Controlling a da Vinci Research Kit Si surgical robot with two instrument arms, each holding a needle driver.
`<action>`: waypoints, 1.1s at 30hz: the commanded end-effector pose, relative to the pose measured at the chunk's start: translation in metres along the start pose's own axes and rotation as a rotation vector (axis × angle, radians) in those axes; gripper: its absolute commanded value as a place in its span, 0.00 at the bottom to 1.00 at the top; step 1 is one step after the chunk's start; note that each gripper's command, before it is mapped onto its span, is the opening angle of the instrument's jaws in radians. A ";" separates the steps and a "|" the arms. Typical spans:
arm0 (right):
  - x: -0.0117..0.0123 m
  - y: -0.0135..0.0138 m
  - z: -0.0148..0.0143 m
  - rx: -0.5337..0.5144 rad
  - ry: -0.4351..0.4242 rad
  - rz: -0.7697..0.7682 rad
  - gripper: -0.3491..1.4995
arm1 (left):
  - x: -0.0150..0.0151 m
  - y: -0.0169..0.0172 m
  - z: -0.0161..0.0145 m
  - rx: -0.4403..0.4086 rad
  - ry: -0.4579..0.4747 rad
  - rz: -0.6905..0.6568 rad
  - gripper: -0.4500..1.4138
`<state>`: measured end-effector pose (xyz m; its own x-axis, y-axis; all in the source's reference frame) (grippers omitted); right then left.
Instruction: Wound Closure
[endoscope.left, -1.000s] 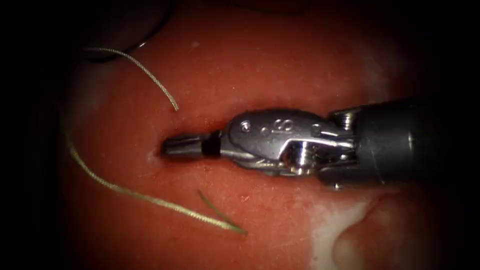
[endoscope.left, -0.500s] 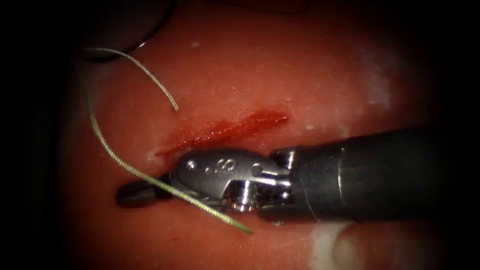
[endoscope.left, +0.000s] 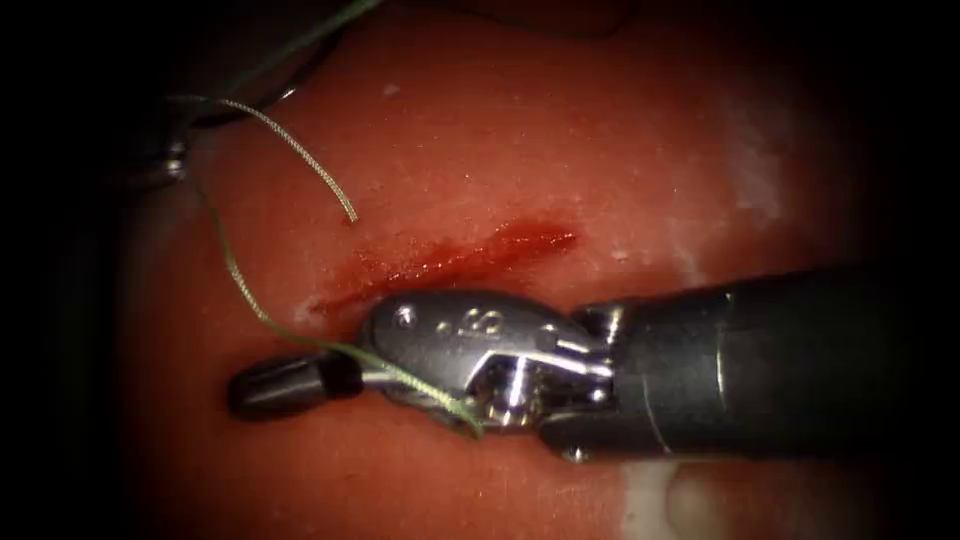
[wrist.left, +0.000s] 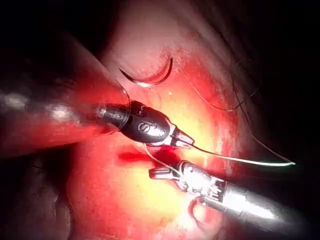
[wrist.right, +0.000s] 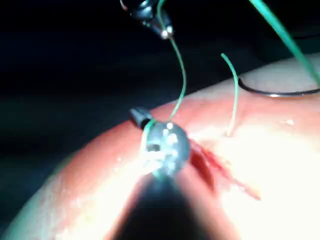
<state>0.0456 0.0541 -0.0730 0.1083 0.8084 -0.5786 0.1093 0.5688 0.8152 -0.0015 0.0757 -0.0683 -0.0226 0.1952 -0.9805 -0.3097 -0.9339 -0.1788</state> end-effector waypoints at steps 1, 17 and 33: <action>0.0007 0.0005 -0.0004 0.002 0.061 0.003 0.00 | -0.0004 0.0010 0.0000 -0.005 -0.012 0.001 0.05; 0.0035 0.0011 -0.0016 -0.133 0.253 0.025 0.00 | -0.0031 0.0089 0.0005 -0.121 -0.073 0.012 0.05; 0.0041 0.0028 0.0020 -0.301 0.341 -0.056 0.81 | -0.0006 0.0134 0.0041 -0.205 -0.058 -0.019 0.05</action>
<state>0.0475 0.0587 -0.0733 -0.2246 0.7510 -0.6209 -0.2002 0.5881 0.7837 -0.0093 0.0647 -0.0707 -0.0741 0.2245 -0.9717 -0.1086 -0.9704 -0.2159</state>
